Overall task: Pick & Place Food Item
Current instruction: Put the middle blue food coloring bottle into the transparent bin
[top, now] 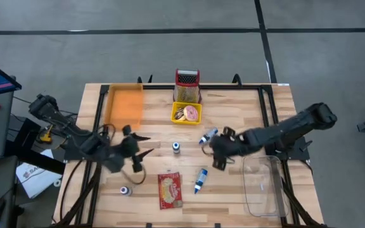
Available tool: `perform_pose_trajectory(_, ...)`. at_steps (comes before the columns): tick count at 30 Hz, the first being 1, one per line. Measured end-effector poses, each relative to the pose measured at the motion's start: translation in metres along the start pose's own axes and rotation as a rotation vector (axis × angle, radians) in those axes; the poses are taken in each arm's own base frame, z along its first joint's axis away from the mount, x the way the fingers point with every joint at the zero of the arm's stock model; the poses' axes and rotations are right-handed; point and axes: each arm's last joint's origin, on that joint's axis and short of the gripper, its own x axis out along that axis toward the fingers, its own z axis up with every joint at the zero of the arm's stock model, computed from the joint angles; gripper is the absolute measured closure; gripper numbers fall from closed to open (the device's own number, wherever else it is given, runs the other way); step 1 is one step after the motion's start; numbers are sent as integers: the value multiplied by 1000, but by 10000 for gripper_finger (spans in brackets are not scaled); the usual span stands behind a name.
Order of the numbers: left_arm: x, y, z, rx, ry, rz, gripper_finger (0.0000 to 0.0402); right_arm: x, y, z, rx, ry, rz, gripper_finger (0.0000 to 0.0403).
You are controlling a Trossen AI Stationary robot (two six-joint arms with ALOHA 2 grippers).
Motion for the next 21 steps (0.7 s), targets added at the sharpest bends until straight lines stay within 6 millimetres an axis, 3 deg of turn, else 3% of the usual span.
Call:
perform_pose_trajectory(4, 26, -4, -22, -27, 155, -69, 192, -22, 24, -16, -14, -87, 17, 175)
perform_pose_trajectory(10, 60, -20, -50, -12, 206, -114, 183, -39, 47, -29, -18, -215, 21, 175)
perform_pose_trajectory(15, 91, -26, -53, 53, 150, -98, 162, -45, 58, -32, -28, -289, 45, 175)
perform_pose_trajectory(21, 124, -15, -56, 66, 153, -96, 154, -47, 60, -33, -31, -317, 35, 175)
